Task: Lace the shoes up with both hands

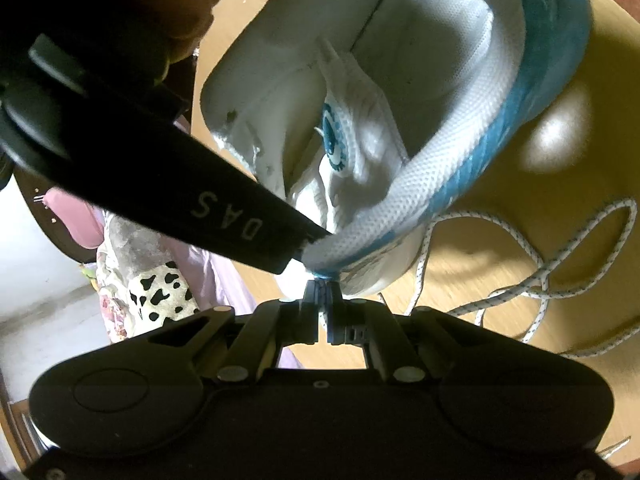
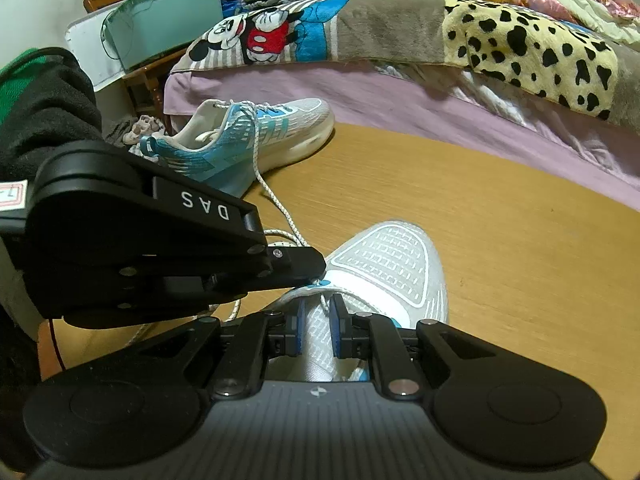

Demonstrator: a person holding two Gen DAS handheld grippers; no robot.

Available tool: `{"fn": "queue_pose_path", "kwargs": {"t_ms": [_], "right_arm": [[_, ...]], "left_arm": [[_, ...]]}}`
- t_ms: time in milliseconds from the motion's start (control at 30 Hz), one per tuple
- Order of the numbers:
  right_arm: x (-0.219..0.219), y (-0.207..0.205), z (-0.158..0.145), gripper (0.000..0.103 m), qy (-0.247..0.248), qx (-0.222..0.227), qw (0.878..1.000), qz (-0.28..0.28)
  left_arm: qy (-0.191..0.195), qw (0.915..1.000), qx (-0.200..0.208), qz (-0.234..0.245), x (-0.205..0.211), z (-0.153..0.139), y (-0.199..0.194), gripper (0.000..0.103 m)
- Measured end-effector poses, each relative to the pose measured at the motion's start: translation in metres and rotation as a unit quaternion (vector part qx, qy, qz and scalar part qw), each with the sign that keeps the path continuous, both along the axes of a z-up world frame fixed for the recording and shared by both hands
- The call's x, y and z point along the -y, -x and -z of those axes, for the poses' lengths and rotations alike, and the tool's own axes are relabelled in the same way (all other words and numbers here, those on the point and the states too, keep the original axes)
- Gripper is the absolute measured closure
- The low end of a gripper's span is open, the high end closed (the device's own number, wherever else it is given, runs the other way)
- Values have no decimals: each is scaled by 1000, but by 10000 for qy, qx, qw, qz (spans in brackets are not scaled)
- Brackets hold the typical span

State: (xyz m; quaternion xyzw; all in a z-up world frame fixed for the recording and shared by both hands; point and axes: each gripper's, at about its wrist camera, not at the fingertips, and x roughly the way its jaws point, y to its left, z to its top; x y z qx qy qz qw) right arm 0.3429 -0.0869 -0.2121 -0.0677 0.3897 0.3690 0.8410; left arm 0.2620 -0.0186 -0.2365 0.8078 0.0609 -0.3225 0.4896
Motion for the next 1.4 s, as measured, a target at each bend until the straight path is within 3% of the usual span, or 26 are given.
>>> {"fn": "queue_pose_path", "kwargs": {"t_ms": [167,400,533,600,667,733,800,833,1000,1067,1133,1200,1300,1333,1400], "right_arm": [[-1,1,1,99,15,62,10000,38],[4,0,-7,100,-8,49,10000,49],[10,4,-14,100,31,104,9999,23],[13,6,-17,100,53,133,9999,9],[16,9,-20,100,55,146,9999,-4],[19,11,-22,100,48,158,9999,-6],[22,12,-23,100,30,176,9998,15],[23,12,-23,100,13,160,9999,41],[34,9,-21,100,-237,-37,9996,170],[37,9,-21,100,-325,-74,9992,208],[38,9,-20,100,-349,-106,9991,229],[39,8,-19,100,-412,-157,9987,260],[38,8,-19,100,-424,-161,9987,242],[38,8,-19,100,-453,-178,9985,243],[37,10,-20,100,-464,-190,9985,207]], "left_arm": [[299,9992,-41,-249,5,-3,3,101],[909,9913,-263,-918,10,-20,-1,100],[1408,9772,-314,-1559,8,-36,-1,99],[1878,9604,-328,-2033,8,-52,1,98],[2378,9368,-393,-2537,5,-66,-1,91],[3004,9039,-614,-2983,16,-81,-8,83],[3698,8568,-1067,-3431,12,-99,-4,69],[3938,8387,-1235,-3553,10,-102,3,62],[4864,7474,-2112,-4003,2,-107,7,61],[4921,7241,-2482,-4147,8,-99,7,59],[4942,7089,-2461,-4390,13,-86,-2,60],[5077,6822,-2454,-4654,12,-73,-11,60],[5384,6296,-2477,-5024,5,-57,-24,68],[5498,6101,-2549,-5103,3,-55,-25,77],[5718,5701,-2695,-5248,-2,-51,-28,82]]}}
